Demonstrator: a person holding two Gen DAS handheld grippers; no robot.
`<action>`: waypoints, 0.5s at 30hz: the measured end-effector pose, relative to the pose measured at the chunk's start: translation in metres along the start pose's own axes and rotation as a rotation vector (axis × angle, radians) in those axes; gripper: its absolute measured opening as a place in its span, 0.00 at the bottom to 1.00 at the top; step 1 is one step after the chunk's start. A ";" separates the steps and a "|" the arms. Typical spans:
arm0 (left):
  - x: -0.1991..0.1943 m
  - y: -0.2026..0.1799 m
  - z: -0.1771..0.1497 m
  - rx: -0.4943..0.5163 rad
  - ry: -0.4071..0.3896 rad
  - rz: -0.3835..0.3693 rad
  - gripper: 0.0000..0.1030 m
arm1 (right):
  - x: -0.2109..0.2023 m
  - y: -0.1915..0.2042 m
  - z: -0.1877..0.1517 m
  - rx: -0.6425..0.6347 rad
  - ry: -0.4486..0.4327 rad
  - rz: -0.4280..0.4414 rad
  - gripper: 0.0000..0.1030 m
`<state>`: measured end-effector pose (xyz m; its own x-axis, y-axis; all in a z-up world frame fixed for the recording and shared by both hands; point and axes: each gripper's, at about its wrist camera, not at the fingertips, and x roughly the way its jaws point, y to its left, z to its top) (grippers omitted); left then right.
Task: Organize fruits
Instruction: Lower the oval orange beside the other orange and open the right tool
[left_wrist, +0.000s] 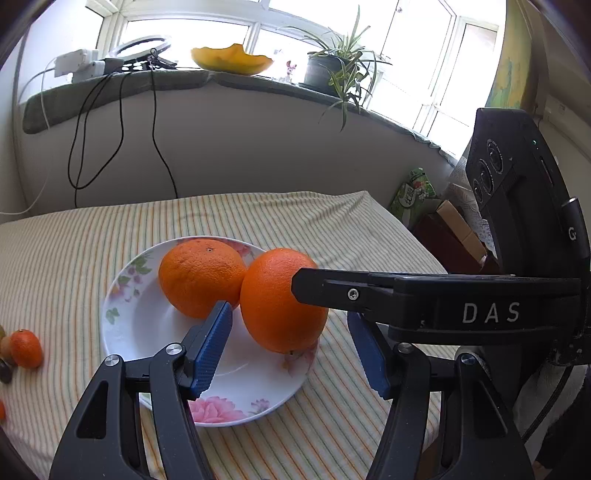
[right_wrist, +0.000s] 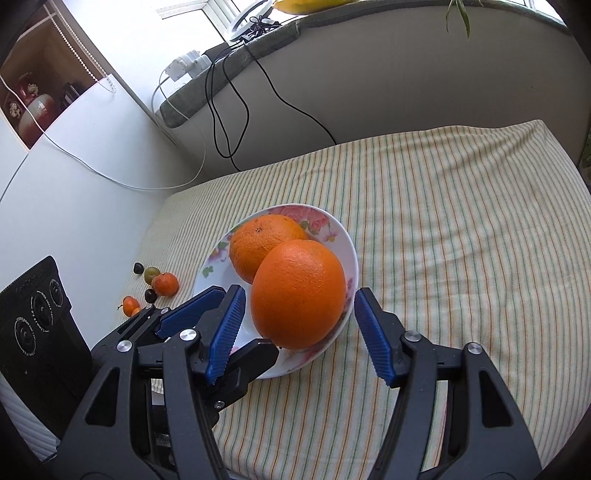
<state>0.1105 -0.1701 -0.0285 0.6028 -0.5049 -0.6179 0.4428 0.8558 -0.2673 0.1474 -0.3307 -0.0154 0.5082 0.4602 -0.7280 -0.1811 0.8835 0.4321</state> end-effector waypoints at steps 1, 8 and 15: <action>-0.002 0.001 -0.002 0.002 0.001 0.006 0.62 | -0.001 0.001 -0.001 -0.006 -0.003 -0.005 0.63; -0.020 0.023 -0.014 -0.058 -0.006 0.011 0.62 | -0.010 0.013 -0.004 -0.048 -0.046 -0.022 0.71; -0.052 0.049 -0.026 -0.090 -0.040 0.054 0.62 | -0.019 0.039 -0.009 -0.131 -0.099 -0.042 0.71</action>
<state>0.0834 -0.0986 -0.0289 0.6512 -0.4603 -0.6034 0.3484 0.8877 -0.3011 0.1226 -0.3047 0.0104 0.5973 0.4172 -0.6850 -0.2626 0.9087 0.3244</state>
